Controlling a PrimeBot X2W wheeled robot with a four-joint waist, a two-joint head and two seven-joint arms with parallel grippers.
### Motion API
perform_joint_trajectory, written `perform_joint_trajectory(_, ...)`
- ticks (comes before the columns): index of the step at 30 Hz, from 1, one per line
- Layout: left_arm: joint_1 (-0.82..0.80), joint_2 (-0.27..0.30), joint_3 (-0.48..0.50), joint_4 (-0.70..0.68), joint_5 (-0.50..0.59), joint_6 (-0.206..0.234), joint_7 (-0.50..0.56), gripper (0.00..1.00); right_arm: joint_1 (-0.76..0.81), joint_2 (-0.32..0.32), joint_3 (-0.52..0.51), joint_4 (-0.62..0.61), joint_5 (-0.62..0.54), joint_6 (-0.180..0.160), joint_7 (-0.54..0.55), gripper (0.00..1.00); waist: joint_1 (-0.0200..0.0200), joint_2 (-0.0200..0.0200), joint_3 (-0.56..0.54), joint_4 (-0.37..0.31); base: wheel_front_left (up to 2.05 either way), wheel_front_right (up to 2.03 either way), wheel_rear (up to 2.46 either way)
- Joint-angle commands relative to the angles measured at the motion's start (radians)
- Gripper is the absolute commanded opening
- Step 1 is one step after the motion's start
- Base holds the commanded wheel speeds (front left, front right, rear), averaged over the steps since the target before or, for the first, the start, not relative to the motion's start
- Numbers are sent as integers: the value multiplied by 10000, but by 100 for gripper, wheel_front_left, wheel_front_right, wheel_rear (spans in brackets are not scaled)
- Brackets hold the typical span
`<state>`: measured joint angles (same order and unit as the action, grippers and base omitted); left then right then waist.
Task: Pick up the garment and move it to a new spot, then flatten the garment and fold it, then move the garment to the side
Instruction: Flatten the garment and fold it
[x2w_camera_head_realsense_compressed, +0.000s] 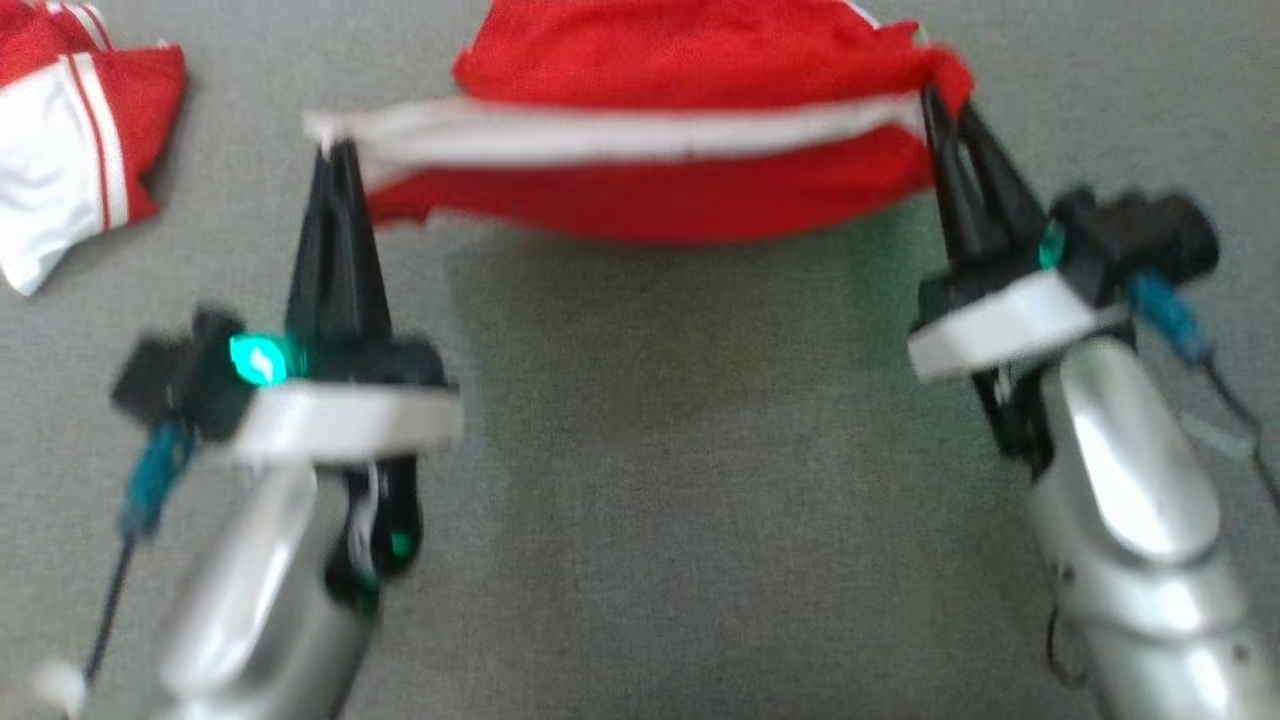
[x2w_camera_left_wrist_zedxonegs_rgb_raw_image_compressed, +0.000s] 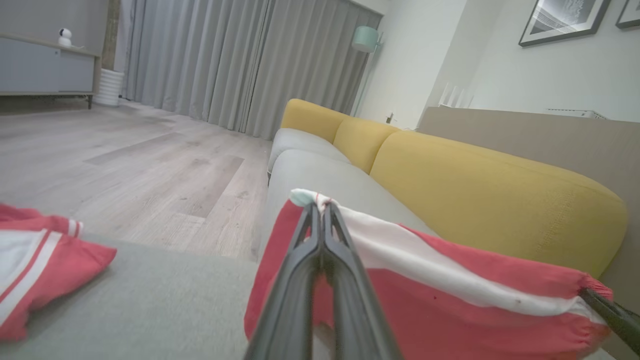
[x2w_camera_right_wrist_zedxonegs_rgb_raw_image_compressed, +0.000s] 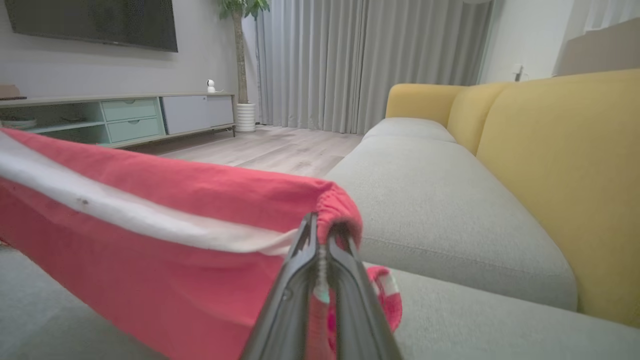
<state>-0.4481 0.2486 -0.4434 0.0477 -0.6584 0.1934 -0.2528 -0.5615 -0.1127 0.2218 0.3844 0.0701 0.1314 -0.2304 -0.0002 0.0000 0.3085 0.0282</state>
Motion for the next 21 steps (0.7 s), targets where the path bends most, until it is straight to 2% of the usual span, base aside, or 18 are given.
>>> perform_joint_trajectory(1,80,334,494,-477,78,94,-75,0,275,178,88,-490,-11,-7,-116,0,2,0,-237,20,0,0,0)
perform_joint_trajectory(7,2219,384,684,-2127,220,544,-85,0,2654,318,-379,-2359,-116,-7,192,0,2,0,-1279,59,0,0,0)
perform_joint_trajectory(12,3747,811,488,-3789,536,1120,203,0,4859,481,-867,-4362,-59,-7,865,0,2,0,-2103,93,0,0,0)
perform_joint_trajectory(16,4652,1145,256,-5246,746,1695,893,0,6584,571,-1338,-5935,-238,-7,1618,0,2,0,-2336,65,0,0,0)
perform_joint_trajectory(21,5070,1349,33,-5586,743,1951,1507,0,7734,613,-1116,-6756,-269,-7,2347,0,2,0,-2061,-172,0,0,0)
